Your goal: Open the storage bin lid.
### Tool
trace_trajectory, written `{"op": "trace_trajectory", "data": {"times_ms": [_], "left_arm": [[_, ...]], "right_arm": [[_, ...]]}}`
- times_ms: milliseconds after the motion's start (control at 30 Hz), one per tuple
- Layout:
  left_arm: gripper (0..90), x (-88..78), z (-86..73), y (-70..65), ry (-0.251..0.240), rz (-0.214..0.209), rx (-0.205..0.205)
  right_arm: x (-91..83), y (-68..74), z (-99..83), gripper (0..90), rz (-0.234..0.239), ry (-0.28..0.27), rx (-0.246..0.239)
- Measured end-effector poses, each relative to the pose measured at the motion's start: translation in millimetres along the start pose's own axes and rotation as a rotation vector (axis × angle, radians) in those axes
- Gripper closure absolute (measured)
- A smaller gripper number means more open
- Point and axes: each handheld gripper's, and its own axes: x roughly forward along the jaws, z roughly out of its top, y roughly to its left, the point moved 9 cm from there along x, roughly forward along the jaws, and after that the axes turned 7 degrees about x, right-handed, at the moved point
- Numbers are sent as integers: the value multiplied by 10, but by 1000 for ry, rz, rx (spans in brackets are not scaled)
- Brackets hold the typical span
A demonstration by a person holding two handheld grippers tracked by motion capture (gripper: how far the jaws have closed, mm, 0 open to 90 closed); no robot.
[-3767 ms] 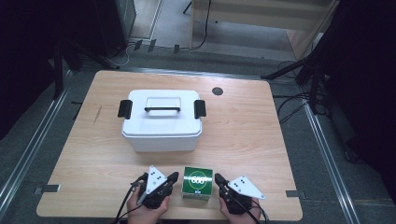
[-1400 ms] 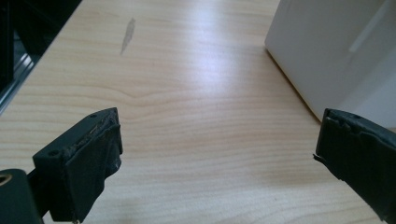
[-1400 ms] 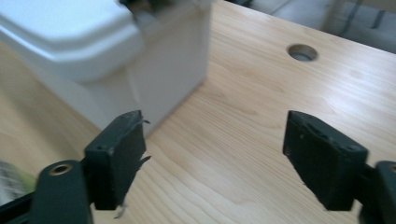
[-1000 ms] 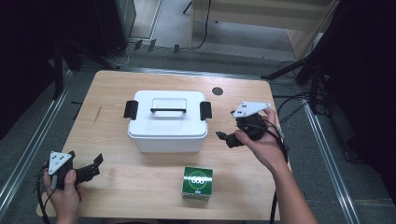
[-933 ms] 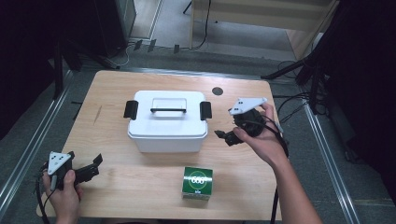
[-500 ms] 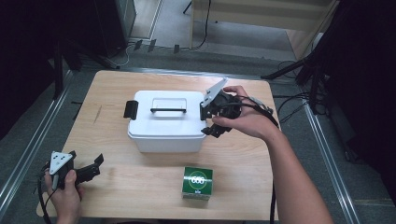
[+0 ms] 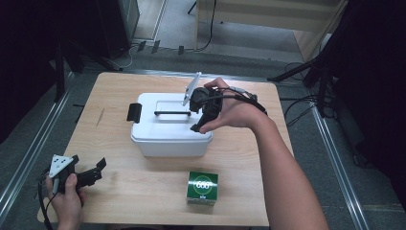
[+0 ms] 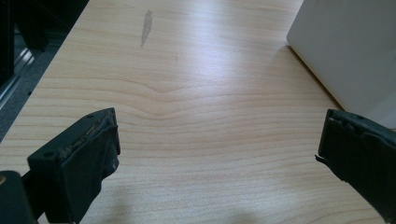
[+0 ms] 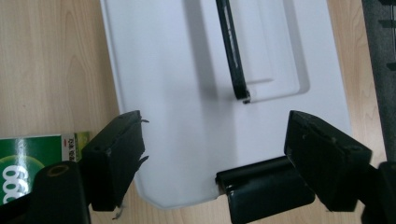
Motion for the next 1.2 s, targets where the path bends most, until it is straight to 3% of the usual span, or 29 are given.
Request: {"op": "trace_trajectory", "data": {"times_ms": [167, 300, 467, 567, 667, 800, 833, 900, 1100, 1200], "left_arm": [[0, 4, -3, 7, 5, -1, -2], [0, 12, -3, 12, 10, -6, -10], [0, 16, -2, 13, 9, -9, -13], [0, 16, -3, 11, 11, -10, -12], [0, 16, -3, 10, 11, -9, -11], [0, 12, -5, 8, 11, -20, -11], [0, 11, -4, 8, 10, -22, -13], [0, 10, -4, 13, 9, -20, -16], [0, 12, -5, 11, 11, -21, -13], [0, 14, -5, 13, 12, -22, -17]], "right_arm": [[57, -34, 106, 335, -40, 14, -19], [100, -2, 226, 452, -31, 6, -45], [205, 33, 346, 535, -37, 19, -77], [244, 6, 421, 591, -52, 14, -67], [285, -3, 498, 618, -29, 7, -64], [350, 8, 524, 688, -6, 47, -69], [357, 12, 519, 690, -9, 68, -59], [383, -13, 557, 708, -17, 63, -94], [417, -4, 658, 815, -30, 63, -98], [415, -11, 694, 844, -64, 65, -131]]}}
